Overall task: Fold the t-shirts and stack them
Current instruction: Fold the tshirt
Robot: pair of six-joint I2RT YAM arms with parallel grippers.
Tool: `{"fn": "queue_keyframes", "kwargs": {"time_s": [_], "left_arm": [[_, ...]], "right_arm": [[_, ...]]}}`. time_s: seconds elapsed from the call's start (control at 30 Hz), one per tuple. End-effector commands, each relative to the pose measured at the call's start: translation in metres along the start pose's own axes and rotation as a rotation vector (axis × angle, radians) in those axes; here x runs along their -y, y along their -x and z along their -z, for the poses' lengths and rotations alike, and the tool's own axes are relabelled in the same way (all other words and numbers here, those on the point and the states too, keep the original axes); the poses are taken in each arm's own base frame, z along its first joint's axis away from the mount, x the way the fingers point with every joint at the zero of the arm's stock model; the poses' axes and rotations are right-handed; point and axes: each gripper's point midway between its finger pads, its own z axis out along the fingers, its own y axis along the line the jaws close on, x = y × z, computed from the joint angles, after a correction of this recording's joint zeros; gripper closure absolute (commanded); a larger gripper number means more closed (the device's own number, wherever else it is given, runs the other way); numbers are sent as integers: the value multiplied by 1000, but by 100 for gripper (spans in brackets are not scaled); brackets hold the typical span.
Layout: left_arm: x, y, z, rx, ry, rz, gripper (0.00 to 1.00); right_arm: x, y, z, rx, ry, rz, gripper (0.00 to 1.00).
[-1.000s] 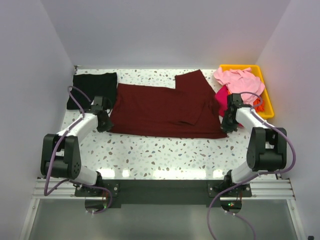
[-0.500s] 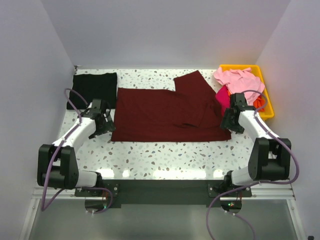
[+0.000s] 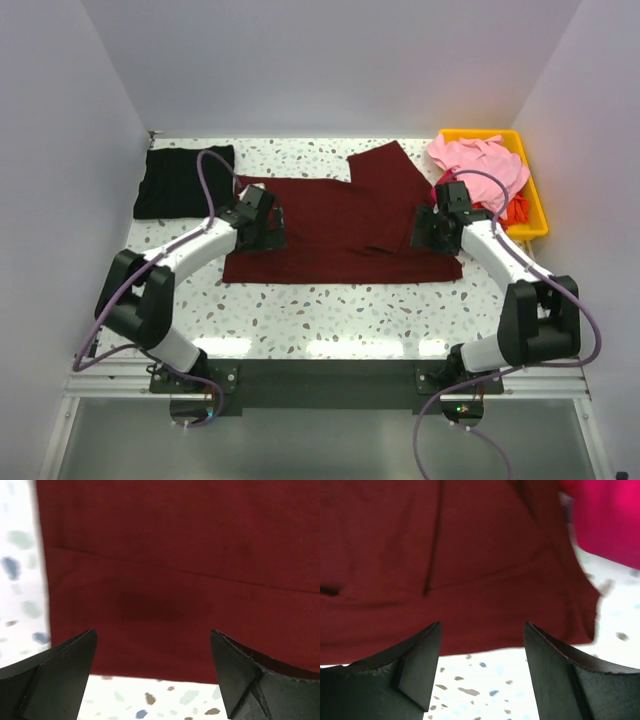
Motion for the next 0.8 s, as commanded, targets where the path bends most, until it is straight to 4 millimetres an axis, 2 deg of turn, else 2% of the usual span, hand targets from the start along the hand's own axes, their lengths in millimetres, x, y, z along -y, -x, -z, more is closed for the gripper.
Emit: {"fn": "queue_keyframes", "kwargs": {"time_s": [0.0, 0.03, 0.13, 0.3, 0.33, 0.4, 0.5, 0.53, 0.6, 0.77], "left_arm": [[40, 10, -9, 26, -113, 19, 0], [45, 13, -12, 39, -131, 21, 0], [46, 3, -23, 31, -139, 15, 0], [31, -31, -40, -20, -106, 8, 0], [25, -40, -43, -39, -93, 9, 0], [21, -47, -42, -50, -87, 14, 0], [9, -62, -40, -67, -62, 26, 0], [4, -70, -40, -82, -52, 26, 0], [1, -75, -36, -85, -53, 36, 0], [-18, -97, -27, -109, -29, 48, 0]], "right_arm": [[-32, 9, -13, 9, 143, -44, 31], [-34, 6, -19, -3, 146, -43, 31], [-34, -2, -29, -34, 138, -34, 31], [-31, -33, -48, -151, 119, -42, 32], [-32, -43, -48, -198, 121, -51, 34], [-31, -54, -47, -230, 112, -53, 35], [-22, -80, -47, -296, 70, -59, 35], [-21, -85, -47, -306, 61, -68, 35], [-18, -95, -46, -327, 52, -77, 35], [-8, -126, -30, -362, 35, -120, 35]]}}
